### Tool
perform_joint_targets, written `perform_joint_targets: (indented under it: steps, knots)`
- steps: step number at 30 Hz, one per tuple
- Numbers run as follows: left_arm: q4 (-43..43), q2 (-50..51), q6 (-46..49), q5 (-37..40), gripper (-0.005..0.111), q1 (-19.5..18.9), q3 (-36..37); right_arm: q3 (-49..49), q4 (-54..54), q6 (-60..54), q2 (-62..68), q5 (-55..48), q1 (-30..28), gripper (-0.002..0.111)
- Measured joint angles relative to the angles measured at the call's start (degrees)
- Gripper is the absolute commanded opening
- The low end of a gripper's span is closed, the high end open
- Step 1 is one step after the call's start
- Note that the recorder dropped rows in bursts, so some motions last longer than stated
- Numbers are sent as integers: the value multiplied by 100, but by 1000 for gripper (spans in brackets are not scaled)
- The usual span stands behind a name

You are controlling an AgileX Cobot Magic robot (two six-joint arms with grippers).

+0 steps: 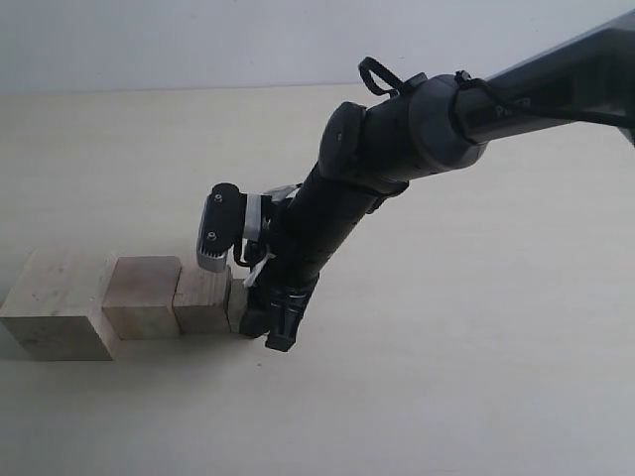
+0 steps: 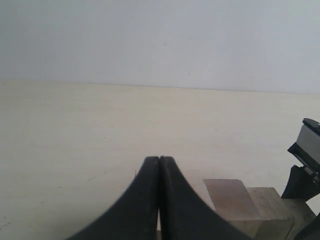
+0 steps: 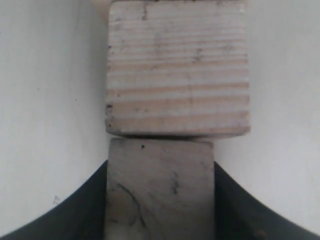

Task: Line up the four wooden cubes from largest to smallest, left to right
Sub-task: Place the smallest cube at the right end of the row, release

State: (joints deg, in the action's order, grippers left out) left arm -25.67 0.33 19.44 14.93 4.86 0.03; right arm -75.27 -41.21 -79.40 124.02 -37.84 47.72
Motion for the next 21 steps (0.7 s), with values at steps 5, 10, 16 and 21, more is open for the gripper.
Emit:
perform_joint_targets:
  steps: [5,10,16,21]
  knots:
    - [0,0,0,0,0,0,0,0,2,-116,0,11,0,0]
    - [0,0,0,0,0,0,0,0,-8,-139,0,11,0,0]
    - [0,0,0,0,0,0,0,0,-32,-139,9,57,0,0]
    - [0,0,0,0,0,0,0,0,-32,-198,9,68,8,0]
